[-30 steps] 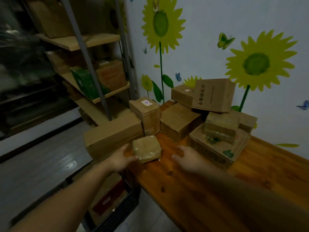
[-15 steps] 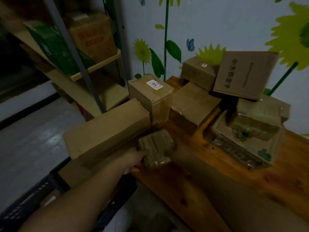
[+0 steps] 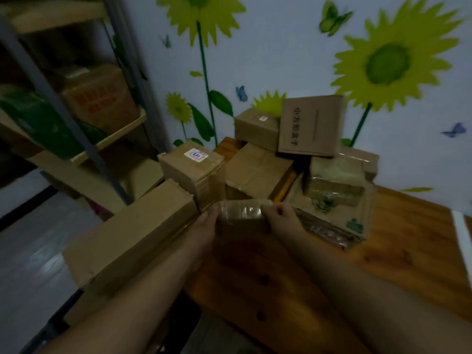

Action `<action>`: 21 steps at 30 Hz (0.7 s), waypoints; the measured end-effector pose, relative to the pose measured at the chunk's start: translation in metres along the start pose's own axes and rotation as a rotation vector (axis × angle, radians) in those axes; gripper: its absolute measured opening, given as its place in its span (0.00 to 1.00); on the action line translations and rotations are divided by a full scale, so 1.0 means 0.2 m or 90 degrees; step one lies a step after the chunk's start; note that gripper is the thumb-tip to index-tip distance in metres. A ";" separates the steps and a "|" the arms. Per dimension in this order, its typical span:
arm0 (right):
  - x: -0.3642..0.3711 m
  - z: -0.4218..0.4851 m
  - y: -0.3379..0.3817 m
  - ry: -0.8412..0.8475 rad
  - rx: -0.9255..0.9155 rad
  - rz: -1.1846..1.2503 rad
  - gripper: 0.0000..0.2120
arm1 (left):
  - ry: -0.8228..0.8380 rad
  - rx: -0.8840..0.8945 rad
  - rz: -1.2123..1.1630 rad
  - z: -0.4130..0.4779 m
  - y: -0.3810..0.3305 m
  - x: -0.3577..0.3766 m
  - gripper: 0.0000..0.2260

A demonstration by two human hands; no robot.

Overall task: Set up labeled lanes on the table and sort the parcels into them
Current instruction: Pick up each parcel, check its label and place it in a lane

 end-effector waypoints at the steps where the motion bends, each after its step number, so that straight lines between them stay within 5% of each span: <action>1: -0.03 -0.05 0.06 -0.009 -0.032 0.010 0.10 | 0.010 0.012 -0.002 -0.02 -0.05 0.00 0.13; 7: -0.07 -0.40 0.30 0.005 -0.143 0.080 0.23 | 0.048 0.077 -0.008 -0.18 -0.21 -0.02 0.10; 12: -0.19 -0.68 0.37 -0.110 -0.247 0.040 0.17 | 0.058 0.178 -0.002 -0.34 -0.35 0.00 0.03; 17: -0.34 -0.93 0.45 -0.185 -0.352 0.018 0.33 | 0.095 0.351 0.008 -0.60 -0.53 0.13 0.24; 21: -0.51 -1.12 0.50 -0.251 -0.405 -0.065 0.36 | 0.151 0.387 -0.006 -0.79 -0.60 0.31 0.25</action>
Point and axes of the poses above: each hand's wrist, its own z-axis towards the middle knuckle, its own x-axis out of the palm, y = z × x, the point moved 10 cm from there along z, towards the middle knuckle, and after that the axes turned 15 degrees about z, right-handed, at the moved point
